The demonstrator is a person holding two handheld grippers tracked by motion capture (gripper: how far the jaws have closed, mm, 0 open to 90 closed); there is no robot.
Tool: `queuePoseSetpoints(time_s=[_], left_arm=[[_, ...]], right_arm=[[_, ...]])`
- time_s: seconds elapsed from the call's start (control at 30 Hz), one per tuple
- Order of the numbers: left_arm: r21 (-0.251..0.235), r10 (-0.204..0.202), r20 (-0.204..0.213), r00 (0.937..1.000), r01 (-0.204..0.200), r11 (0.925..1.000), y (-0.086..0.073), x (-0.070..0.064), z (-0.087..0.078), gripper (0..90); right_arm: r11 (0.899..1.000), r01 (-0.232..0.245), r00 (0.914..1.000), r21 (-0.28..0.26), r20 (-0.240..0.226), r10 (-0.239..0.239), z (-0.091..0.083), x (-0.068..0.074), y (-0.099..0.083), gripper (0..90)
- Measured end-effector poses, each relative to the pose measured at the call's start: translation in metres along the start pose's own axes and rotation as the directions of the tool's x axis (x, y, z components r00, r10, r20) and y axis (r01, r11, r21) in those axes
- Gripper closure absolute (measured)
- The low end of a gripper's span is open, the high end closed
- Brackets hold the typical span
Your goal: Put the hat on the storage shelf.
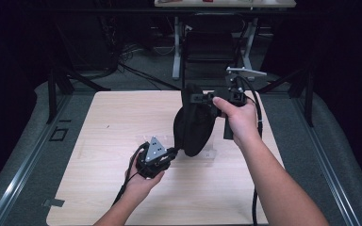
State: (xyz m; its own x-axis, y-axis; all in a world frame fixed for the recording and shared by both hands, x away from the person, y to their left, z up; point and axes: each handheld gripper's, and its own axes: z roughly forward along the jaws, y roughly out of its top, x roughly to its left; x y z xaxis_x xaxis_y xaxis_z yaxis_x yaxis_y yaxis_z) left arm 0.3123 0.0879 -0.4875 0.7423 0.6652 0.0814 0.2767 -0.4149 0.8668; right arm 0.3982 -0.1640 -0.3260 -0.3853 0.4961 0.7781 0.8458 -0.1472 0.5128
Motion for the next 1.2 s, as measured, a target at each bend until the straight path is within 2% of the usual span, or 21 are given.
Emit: queuePoseSetpoints(time_s=[0.23, 0.4, 0.53, 0.8, 1.2], left_arm=[[0.005, 0.05, -0.018, 0.9986, -0.05, 0.9987, -0.001, -0.002, -0.002, 81.1], [0.006, 0.072, -0.026, 0.9971, -0.071, 0.9974, -0.001, -0.003, -0.003, 82.2], [0.002, 0.067, -0.025, 0.9975, -0.067, 0.9978, -0.002, -0.003, -0.005, 82.6], [-0.001, 0.059, -0.025, 0.998, -0.059, 0.9983, -0.006, 0.0, -0.006, 83.9], [0.004, 0.04, -0.024, 0.9989, -0.04, 0.9992, -0.013, 0.009, -0.01, 85.0]], right_arm=[[1.0, 0.001, 0.9998, 0.002, -0.021, -0.001, 0.001, 0.003, 0.0, 84.9], [1.0, 0.007, 0.9992, -0.008, -0.038, -0.007, -0.001, 0.008, 0.0, 82.6], [1.0, 0.014, 0.9981, -0.022, -0.06, -0.015, -0.006, 0.011, 0.0, 81.5], [0.999, 0.025, 0.9982, -0.022, -0.055, -0.026, -0.012, 0.012, -0.003, 80.0], [0.999, 0.013, 0.9992, -0.034, -0.038, -0.015, -0.022, 0.002, -0.003, 79.5]])
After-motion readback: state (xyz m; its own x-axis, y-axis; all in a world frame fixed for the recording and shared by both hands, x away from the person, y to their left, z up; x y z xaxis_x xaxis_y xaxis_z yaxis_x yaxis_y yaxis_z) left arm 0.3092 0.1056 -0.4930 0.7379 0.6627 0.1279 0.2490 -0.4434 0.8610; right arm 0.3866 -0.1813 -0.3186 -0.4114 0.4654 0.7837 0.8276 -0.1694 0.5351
